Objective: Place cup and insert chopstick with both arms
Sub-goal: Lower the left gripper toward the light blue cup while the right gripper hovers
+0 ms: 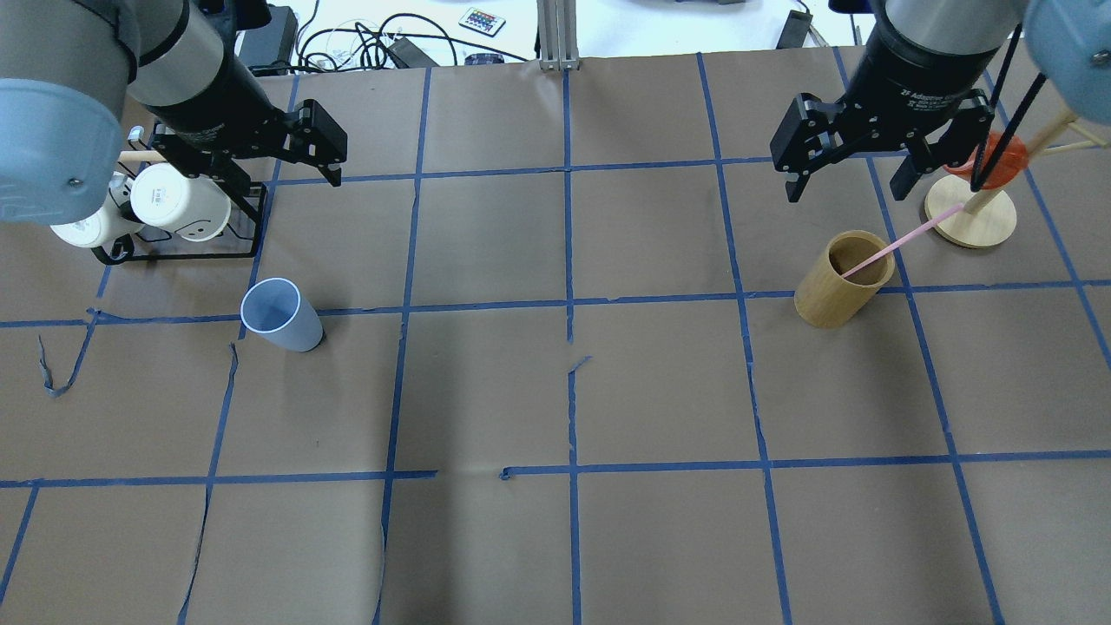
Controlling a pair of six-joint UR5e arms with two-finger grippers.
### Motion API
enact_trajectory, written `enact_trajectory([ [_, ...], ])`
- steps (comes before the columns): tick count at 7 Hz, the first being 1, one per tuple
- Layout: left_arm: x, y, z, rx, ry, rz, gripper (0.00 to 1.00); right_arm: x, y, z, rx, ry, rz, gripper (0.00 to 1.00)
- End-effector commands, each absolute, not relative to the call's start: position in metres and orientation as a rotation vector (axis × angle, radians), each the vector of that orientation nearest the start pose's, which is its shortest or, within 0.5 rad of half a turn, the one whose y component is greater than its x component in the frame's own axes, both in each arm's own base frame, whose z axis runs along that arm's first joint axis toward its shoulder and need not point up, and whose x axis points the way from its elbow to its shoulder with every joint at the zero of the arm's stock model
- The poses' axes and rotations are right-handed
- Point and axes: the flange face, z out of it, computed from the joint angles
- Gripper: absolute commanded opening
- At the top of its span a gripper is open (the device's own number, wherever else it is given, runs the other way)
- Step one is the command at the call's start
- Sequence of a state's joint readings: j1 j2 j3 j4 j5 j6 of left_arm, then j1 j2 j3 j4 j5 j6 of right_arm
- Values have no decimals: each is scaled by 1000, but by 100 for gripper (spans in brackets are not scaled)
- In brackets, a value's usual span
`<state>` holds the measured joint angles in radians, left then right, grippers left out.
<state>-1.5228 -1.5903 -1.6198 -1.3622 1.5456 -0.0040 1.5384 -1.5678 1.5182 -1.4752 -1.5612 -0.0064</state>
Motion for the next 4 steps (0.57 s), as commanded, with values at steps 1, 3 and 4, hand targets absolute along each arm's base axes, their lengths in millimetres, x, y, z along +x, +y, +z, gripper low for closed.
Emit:
enact_trajectory([
  [1, -88, -522, 472, -82, 3146, -210, 100, 114, -493, 503, 65, 3130, 74, 100],
  [3, 23, -524, 424, -62, 3167, -77, 100, 96, -501, 493, 1, 3213, 115, 100],
  [4, 44, -527, 381, -80, 3186, -56, 100, 77, -504, 491, -134, 3234, 138, 100],
])
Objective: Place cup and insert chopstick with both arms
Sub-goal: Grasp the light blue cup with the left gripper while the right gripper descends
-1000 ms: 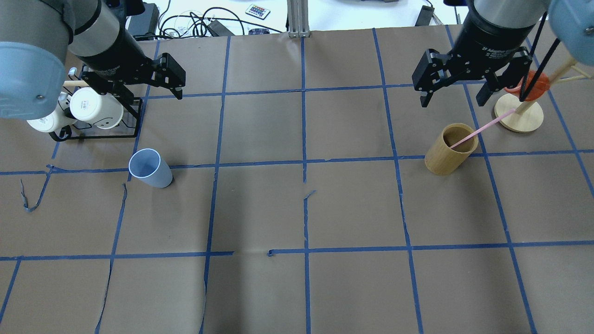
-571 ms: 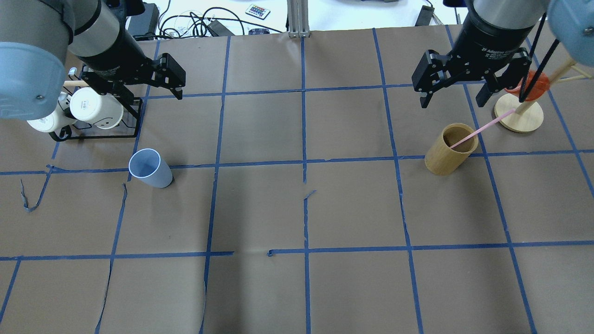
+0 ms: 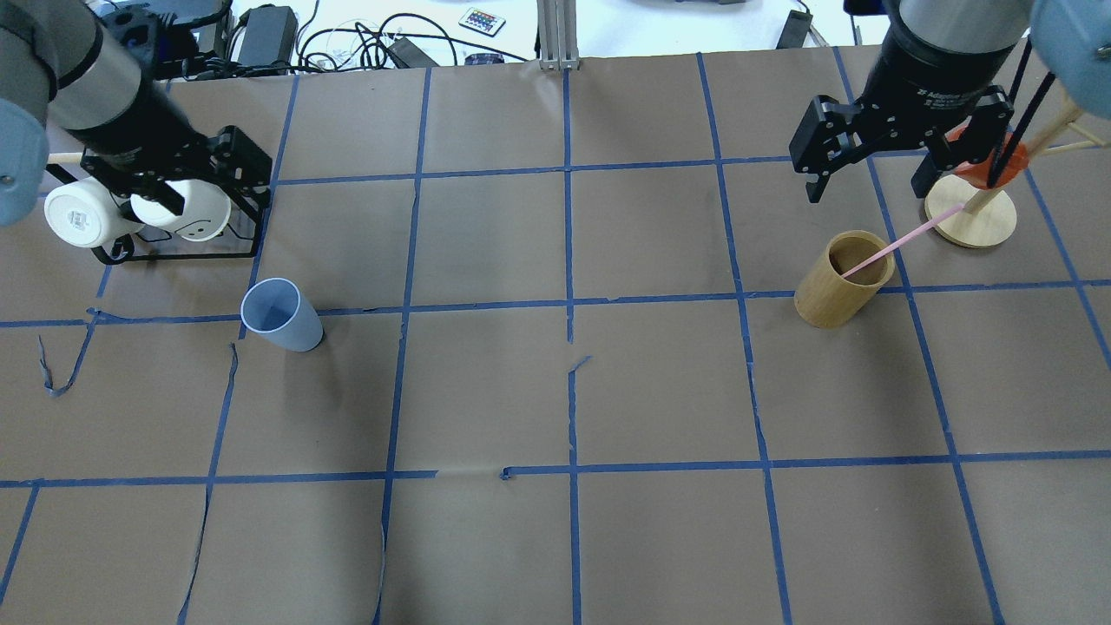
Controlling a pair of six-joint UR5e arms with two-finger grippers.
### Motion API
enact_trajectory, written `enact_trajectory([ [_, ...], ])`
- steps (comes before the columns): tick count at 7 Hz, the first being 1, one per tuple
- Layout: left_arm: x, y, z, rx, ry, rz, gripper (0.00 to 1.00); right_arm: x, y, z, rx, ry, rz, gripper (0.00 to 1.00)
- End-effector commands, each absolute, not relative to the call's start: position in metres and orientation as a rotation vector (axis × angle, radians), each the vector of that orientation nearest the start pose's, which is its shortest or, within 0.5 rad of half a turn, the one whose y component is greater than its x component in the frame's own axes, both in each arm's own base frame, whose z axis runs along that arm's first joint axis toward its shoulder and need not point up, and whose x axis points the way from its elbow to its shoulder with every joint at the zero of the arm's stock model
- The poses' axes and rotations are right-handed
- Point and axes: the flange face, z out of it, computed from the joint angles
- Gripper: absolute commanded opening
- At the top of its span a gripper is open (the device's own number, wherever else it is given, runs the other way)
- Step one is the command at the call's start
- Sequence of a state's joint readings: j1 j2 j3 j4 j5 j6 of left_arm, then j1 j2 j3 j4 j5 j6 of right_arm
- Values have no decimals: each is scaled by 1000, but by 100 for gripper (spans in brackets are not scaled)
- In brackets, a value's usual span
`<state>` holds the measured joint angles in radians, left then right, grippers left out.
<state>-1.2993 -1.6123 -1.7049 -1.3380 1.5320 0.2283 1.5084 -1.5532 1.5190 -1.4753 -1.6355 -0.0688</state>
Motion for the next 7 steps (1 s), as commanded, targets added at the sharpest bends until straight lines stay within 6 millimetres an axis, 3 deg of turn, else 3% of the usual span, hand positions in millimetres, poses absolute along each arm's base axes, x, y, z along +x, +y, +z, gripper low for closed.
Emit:
enact_trajectory([
  [1, 51, -525, 331, -66, 3191, -31, 100, 66, -508, 480, -291, 3240, 192, 100],
  [2, 49, -517, 295, -60, 3194, -2, 100, 61, -509, 466, -427, 3215, 224, 100],
  [3, 50, -516, 276, -60, 3194, 11, 100, 40, -524, 451, -416, 3215, 195, 100],
  [4, 49, -515, 261, -59, 3203, 60, 100, 7, -536, 441, -377, 3214, 181, 100],
  [6, 55, -515, 248, -48, 3164, 120, 95, -34, -553, 420, -279, 3212, 177, 100],
  [7, 55, -514, 245, -19, 3163, 136, 44, -38, -566, 413, -359, 3224, 111, 100],
])
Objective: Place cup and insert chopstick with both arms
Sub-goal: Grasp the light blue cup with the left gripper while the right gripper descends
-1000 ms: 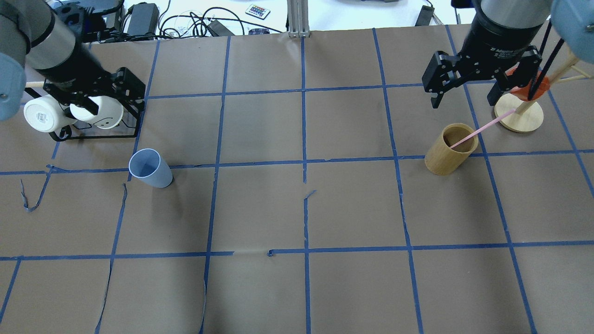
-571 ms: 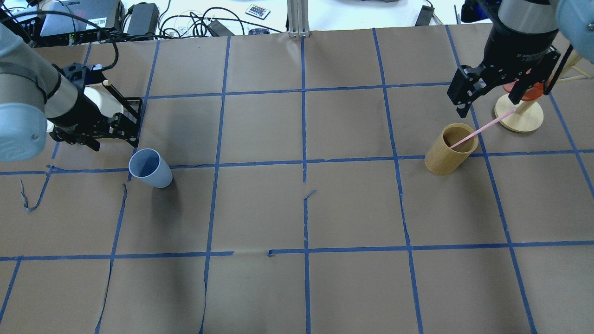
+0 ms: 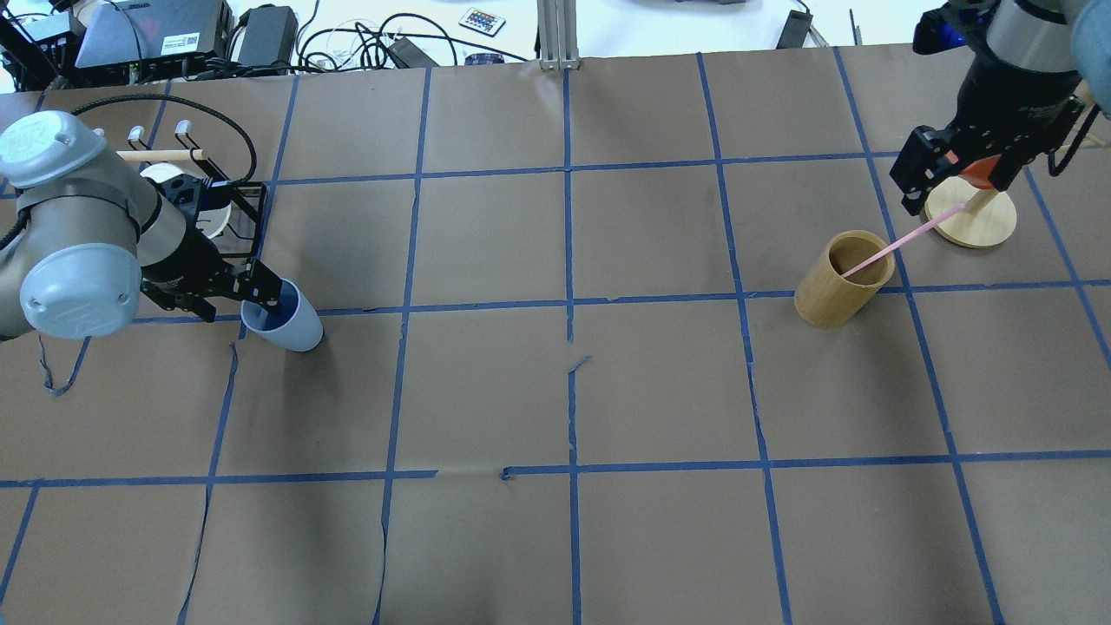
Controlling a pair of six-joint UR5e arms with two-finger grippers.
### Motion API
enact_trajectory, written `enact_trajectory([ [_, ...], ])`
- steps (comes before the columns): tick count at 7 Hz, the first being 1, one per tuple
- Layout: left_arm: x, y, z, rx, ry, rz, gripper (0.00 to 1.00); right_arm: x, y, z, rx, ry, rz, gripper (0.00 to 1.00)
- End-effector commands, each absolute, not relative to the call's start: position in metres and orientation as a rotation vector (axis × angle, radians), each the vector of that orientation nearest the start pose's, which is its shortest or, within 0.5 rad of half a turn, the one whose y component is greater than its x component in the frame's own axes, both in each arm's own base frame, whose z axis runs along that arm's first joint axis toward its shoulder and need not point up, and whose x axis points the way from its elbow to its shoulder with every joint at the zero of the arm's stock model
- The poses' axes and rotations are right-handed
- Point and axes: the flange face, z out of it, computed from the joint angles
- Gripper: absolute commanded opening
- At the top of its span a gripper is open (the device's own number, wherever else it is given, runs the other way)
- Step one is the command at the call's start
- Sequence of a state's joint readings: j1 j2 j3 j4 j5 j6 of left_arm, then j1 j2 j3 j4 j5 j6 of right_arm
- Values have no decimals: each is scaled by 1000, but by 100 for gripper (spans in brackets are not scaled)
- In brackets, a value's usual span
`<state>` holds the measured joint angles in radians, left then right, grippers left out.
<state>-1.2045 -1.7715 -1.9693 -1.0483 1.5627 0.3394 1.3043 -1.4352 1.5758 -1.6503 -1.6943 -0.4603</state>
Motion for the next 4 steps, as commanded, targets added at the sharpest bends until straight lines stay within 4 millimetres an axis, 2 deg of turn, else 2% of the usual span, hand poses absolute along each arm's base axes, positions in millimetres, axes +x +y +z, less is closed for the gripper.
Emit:
enact_trajectory([
  [1, 56, -514, 245, 37, 3156, 143, 24, -38, -568, 398, -532, 3200, 103, 100],
  [2, 54, -514, 242, 34, 3167, 144, 1, -37, -563, 373, -625, 3178, 111, 100],
  [3, 49, -514, 247, 42, 3159, 141, 0, -35, -554, 352, -714, 3156, 112, 100],
  [4, 44, -514, 254, 56, 3157, 132, 0, -33, -549, 339, -843, 3124, 112, 100],
])
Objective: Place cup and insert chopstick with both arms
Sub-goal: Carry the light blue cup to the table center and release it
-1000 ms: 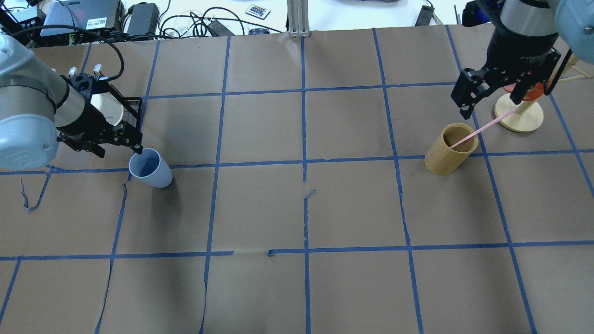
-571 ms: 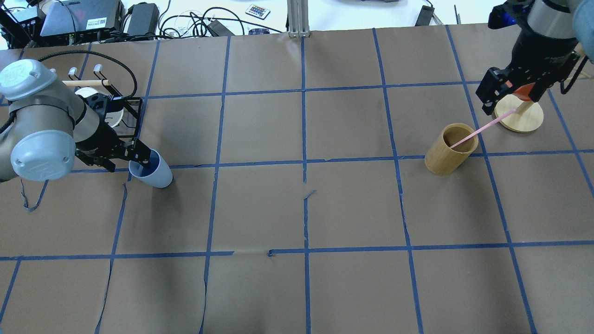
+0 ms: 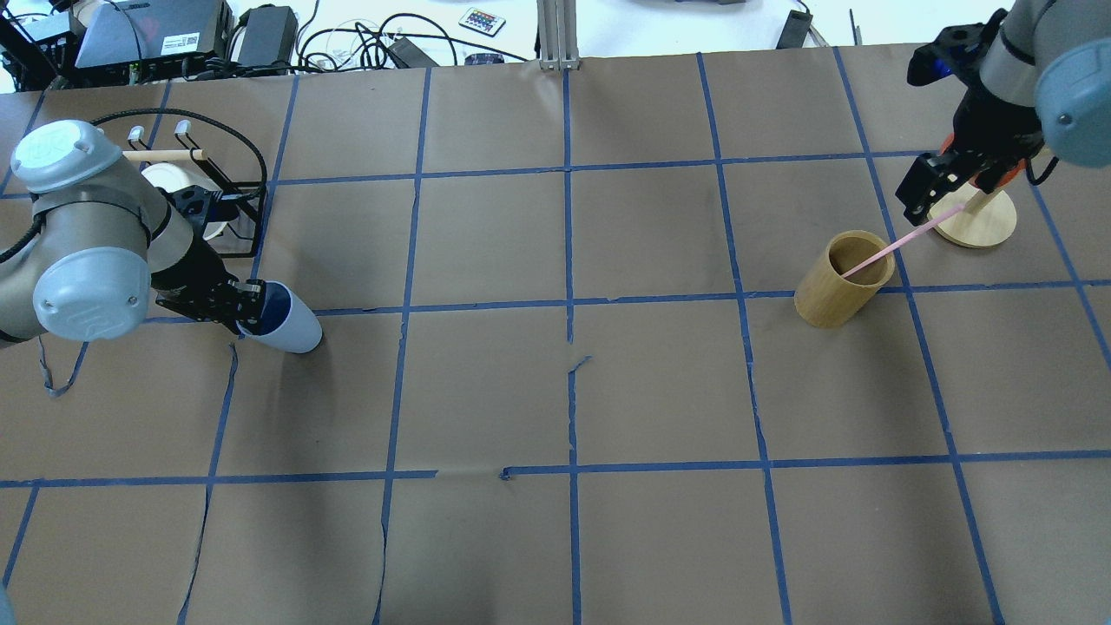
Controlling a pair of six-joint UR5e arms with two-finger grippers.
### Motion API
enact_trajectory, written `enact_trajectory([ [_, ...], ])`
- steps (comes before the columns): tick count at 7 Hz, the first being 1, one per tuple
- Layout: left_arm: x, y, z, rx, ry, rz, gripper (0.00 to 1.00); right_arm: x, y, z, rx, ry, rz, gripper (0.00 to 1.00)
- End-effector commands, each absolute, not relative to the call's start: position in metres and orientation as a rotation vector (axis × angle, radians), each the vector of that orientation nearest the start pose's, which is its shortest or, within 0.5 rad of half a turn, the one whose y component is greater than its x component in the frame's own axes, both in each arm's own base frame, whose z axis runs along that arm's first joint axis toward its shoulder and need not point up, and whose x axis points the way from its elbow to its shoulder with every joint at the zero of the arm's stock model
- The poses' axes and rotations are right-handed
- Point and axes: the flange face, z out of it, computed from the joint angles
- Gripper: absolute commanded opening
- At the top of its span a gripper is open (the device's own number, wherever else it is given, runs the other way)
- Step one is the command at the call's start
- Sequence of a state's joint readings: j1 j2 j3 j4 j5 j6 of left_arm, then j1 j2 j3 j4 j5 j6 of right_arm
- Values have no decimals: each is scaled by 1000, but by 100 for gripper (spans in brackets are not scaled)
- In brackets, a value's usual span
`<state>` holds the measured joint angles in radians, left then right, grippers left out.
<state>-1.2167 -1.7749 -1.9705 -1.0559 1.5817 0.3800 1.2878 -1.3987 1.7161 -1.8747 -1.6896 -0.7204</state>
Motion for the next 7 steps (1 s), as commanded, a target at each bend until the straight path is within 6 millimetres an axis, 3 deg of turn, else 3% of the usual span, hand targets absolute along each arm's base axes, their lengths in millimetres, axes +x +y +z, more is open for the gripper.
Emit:
enact_trajectory([
  [1, 31, -515, 271, 82, 3162, 78, 0, -33, -547, 338, -889, 3108, 122, 100],
  [2, -12, -519, 287, 123, 3181, 42, 0, -34, -547, 342, -895, 3111, 112, 100],
  [4, -151, -520, 310, -86, 3184, -15, 0, -34, -550, 346, -902, 3113, 95, 77],
  [5, -210, -522, 311, -237, 3227, -17, 0, -36, -552, 351, -901, 3120, 79, 68],
  [7, -301, -517, 288, -323, 3252, -3, 0, -37, -554, 357, -904, 3128, 73, 67],
])
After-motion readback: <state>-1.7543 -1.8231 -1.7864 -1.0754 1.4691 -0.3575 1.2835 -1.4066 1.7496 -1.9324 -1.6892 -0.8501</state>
